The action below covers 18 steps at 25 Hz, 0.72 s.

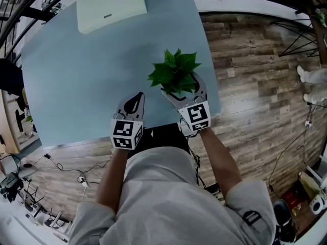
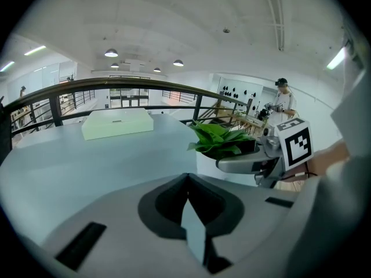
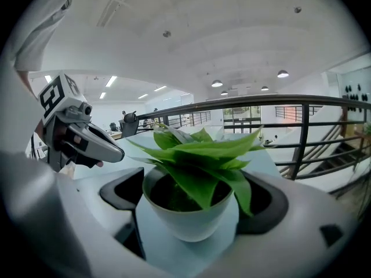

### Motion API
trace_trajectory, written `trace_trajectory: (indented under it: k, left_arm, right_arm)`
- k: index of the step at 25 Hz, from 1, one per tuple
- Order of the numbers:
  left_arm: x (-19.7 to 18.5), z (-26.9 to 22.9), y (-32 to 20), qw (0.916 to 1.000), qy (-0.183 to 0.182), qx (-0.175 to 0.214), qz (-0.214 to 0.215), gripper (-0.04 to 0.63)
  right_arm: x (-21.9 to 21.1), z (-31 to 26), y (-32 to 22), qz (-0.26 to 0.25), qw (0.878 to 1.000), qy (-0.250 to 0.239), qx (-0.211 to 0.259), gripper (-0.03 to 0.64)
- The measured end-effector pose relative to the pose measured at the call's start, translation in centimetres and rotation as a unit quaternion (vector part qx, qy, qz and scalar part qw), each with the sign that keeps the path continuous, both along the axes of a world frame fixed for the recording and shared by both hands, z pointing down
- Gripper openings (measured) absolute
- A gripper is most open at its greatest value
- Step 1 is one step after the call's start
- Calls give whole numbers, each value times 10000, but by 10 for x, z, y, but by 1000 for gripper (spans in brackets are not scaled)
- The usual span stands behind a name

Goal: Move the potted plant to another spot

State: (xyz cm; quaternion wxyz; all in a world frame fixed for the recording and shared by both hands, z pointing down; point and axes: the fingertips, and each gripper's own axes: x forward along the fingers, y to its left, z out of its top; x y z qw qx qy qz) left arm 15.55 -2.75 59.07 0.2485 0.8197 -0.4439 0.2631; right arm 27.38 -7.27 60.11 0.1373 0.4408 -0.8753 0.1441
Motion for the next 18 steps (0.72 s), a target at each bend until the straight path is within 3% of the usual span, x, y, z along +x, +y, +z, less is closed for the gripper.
trace_trajectory:
  k: [18]
  left_arm:
    - [-3, -4, 2, 9999, 127, 99, 27, 12]
  right_arm:
    - [4, -11, 4, 120, 9998, 155, 75, 488]
